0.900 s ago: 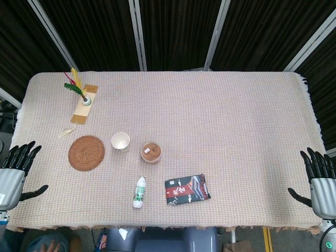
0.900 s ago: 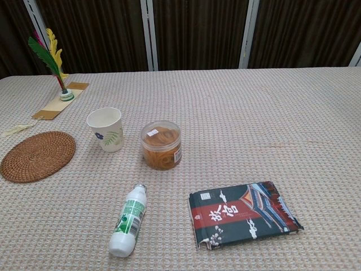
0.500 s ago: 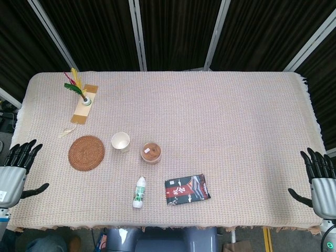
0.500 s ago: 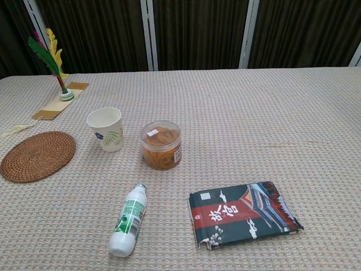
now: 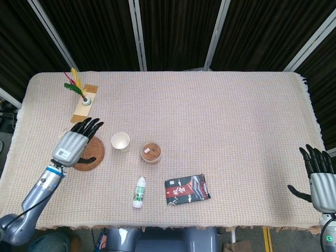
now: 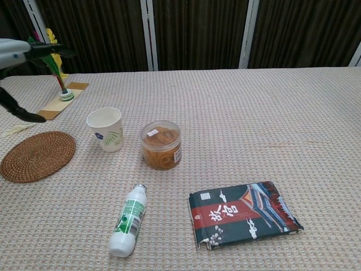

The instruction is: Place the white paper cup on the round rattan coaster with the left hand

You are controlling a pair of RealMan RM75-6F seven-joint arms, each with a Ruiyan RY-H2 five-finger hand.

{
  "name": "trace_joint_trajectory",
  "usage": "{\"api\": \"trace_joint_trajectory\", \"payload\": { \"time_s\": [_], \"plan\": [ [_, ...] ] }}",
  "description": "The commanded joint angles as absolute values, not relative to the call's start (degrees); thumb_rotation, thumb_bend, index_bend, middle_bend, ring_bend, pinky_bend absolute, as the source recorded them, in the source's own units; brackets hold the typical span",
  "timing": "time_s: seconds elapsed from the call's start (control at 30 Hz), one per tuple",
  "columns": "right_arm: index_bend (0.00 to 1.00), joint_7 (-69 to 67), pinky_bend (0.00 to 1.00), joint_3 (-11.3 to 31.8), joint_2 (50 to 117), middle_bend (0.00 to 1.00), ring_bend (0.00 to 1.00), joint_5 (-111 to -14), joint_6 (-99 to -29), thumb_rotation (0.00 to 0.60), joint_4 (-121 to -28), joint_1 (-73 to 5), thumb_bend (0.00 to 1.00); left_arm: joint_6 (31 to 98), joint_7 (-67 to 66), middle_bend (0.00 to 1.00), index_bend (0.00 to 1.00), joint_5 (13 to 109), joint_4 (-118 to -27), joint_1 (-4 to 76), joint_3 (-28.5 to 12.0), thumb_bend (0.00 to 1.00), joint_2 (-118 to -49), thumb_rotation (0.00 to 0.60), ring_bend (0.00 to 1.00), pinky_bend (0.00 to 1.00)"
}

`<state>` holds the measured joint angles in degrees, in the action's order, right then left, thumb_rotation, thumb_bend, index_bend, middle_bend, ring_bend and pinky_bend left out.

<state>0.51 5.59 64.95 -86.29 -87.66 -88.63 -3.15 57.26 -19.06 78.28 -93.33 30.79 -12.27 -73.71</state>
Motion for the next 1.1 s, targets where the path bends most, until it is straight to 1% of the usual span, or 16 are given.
{"api": "trace_joint_trajectory", "payload": {
  "time_s": [0.03,0.33,0.4,0.5,0.6,0.7,0.83,0.9,1.0,1.1],
  "plan": [
    [0.0,0.4,0.0,6.0,65.0,0.0,0.0,-85.2,-86.8,0.6,-88.3,-3.5,0.0,51.7,-24.0,0.12,0.09,73.5,-88.5,35.8,-13.8,0.0,-78.8,0.6,0.07,0.19],
    [0.0,0.8,0.0,6.8,65.4,0.0,0.0,-82.7,-85.1,0.6,-87.3,-4.1,0.0,48.2,-28.6,0.19,0.15,67.4,-81.2,40.4,-13.5,0.0,-85.7,0.6,0.13,0.26],
    [0.0,0.9,0.0,6.9,65.5,0.0,0.0,-82.3,-84.8,0.6,-87.1,-4.2,0.0,47.8,-28.9,0.22,0.18,66.4,-80.4,40.9,-13.4,0.0,-86.4,0.6,0.16,0.28],
    [0.0,1.0,0.0,7.0,65.6,0.0,0.0,-81.7,-84.4,0.6,-86.8,-4.3,0.0,48.0,-29.3,0.28,0.25,65.7,-79.6,41.4,-13.2,0.0,-87.2,0.6,0.22,0.31],
    [0.0,1.1,0.0,7.1,65.7,0.0,0.0,-81.2,-84.1,0.6,-86.6,-4.4,0.0,48.6,-29.3,0.3,0.28,65.3,-78.9,41.8,-13.2,0.0,-88.2,0.6,0.23,0.33],
    [0.0,1.1,0.0,7.1,65.8,0.0,0.0,-81.1,-84.0,0.6,-86.5,-4.4,0.0,48.8,-29.1,0.33,0.32,65.0,-78.4,42.3,-13.1,0.0,-89.1,0.6,0.26,0.36],
    [0.0,1.1,0.0,7.2,65.8,0.0,0.0,-80.9,-84.1,0.6,-86.4,-4.4,0.0,49.6,-29.2,0.41,0.42,65.0,-77.8,42.7,-12.9,0.04,-90.1,0.6,0.32,0.43],
    [0.0,1.0,0.0,7.3,65.8,0.0,0.0,-80.7,-84.1,0.6,-86.4,-4.4,0.0,50.1,-29.5,0.44,0.45,65.0,-77.5,42.9,-12.8,0.07,-90.6,0.6,0.34,0.45],
    [0.0,0.8,0.0,7.4,65.7,0.0,0.0,-80.6,-84.2,0.6,-86.3,-4.3,0.0,50.7,-30.1,0.44,0.46,64.7,-77.4,43.1,-12.5,0.11,-91.0,0.6,0.34,0.46],
    [0.0,0.7,0.0,7.4,65.6,0.0,0.0,-80.5,-84.2,0.6,-86.3,-4.3,0.0,51.3,-30.2,0.44,0.47,64.4,-77.7,43.3,-12.5,0.11,-91.0,0.6,0.34,0.46]
  ]
}}
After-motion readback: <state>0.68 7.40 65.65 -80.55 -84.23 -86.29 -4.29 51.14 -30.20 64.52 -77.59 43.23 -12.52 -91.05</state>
